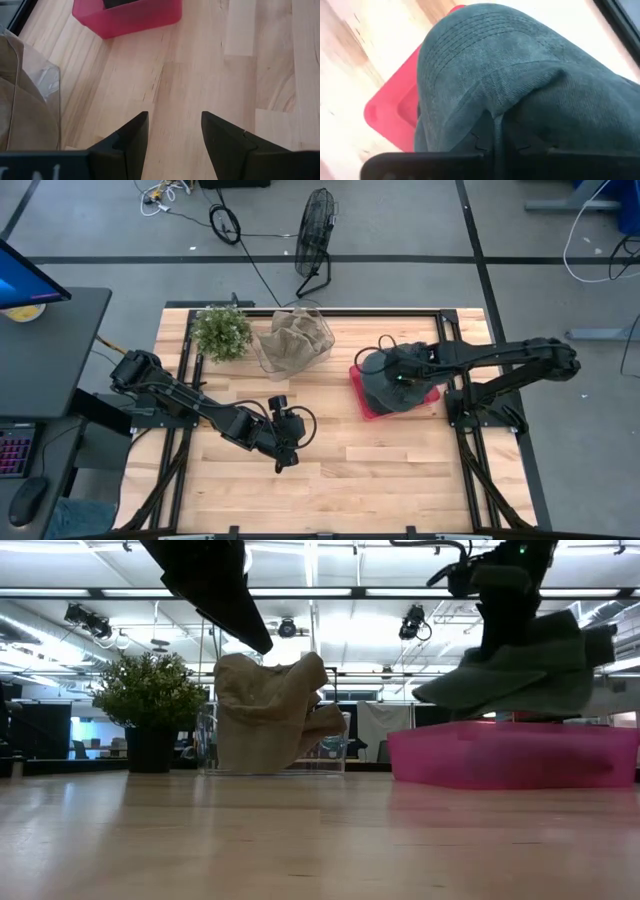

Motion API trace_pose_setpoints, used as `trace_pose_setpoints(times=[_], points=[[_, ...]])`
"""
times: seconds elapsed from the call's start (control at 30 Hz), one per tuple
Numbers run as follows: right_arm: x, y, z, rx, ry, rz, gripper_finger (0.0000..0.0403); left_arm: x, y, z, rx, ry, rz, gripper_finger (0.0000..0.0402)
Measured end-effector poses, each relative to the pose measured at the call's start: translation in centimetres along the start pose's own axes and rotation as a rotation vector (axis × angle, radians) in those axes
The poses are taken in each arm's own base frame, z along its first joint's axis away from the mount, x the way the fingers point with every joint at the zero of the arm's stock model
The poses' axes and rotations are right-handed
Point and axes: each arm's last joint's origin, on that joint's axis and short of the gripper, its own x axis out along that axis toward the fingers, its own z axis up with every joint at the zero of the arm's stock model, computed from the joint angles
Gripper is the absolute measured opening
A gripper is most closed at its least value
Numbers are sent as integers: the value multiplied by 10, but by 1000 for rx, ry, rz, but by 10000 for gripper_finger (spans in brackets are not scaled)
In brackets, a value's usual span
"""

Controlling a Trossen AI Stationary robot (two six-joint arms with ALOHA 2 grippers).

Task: Pick & Place hat
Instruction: Put the black cap into the red bin

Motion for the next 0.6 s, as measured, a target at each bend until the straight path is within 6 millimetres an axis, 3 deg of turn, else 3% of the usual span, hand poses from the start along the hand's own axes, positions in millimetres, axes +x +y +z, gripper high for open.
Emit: trace_pose_setpoints(times=[0.13,0.4,0.5,0.6], points=[[15,7,-5,-80,-8,-10,9,0,0,0,-2,0,0,188],[57,8,-25,-12,-80,-88,11,0,0,0,-34,0,0,188],[64,1,-27,-1,-144,-226,11,0,0,0,-34,0,0,188],[65,-3,-25,-1,-149,-256,12,0,0,0,-35,0,0,188]])
